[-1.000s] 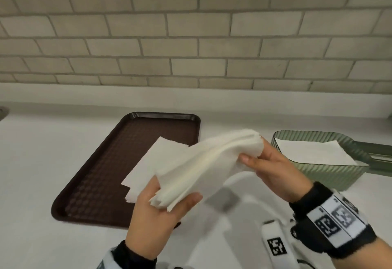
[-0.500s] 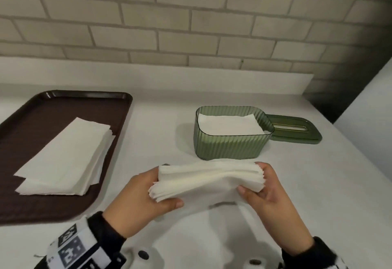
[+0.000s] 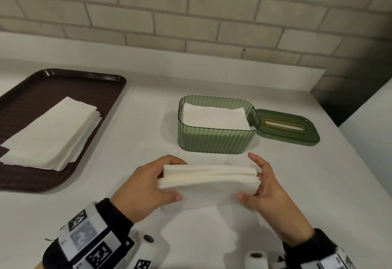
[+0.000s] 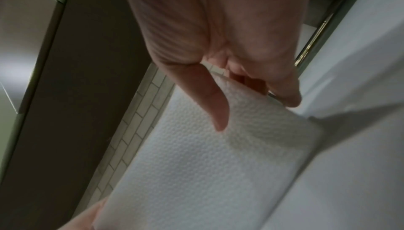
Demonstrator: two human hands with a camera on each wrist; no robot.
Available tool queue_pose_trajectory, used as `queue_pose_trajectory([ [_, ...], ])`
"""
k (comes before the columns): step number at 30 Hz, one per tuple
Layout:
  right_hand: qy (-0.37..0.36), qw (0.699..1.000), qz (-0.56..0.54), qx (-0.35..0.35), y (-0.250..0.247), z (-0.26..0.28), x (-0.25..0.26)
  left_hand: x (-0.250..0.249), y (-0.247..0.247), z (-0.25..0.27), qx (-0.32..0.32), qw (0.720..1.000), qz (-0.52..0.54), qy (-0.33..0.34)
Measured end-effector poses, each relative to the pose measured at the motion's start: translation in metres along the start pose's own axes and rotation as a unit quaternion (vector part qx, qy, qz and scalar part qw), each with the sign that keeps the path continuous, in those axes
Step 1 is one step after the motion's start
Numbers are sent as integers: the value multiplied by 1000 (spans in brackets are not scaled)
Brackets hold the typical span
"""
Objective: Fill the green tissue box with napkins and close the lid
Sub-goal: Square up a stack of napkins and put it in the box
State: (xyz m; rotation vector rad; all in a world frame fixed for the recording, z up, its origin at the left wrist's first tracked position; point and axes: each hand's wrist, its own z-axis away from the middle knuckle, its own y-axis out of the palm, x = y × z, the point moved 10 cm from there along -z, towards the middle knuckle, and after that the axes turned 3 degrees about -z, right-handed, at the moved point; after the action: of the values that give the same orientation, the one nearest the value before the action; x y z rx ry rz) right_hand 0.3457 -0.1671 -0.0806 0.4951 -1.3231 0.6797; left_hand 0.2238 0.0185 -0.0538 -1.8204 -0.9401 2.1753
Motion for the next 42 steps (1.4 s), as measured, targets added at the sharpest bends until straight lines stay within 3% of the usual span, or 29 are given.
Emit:
queue_pose_trajectory([
  [6, 21, 993, 80, 83, 3, -5, -18, 9, 0, 2, -20, 999, -19, -40],
  [13, -15, 995, 56, 86, -2, -18, -12, 12, -6, 15, -74, 992, -66, -78],
  [21, -61, 991, 41, 113, 6, -23, 8, -29, -21, 17, -155, 983, -99, 1],
  [27, -16, 989, 67, 133, 2, -29, -2, -13, -12, 16, -104, 987, -112, -49],
  [36, -50, 988, 48, 136, 11, -28, 15, -35, -15, 12, -125, 976, -179, 18],
  [39, -22, 989, 45, 139, 8, -32, 14, -31, -26, 11, -135, 978, -161, 3],
  [42, -2, 985, 122, 122, 2, -33, 3, -16, -16, 7, -96, 981, -170, -21],
])
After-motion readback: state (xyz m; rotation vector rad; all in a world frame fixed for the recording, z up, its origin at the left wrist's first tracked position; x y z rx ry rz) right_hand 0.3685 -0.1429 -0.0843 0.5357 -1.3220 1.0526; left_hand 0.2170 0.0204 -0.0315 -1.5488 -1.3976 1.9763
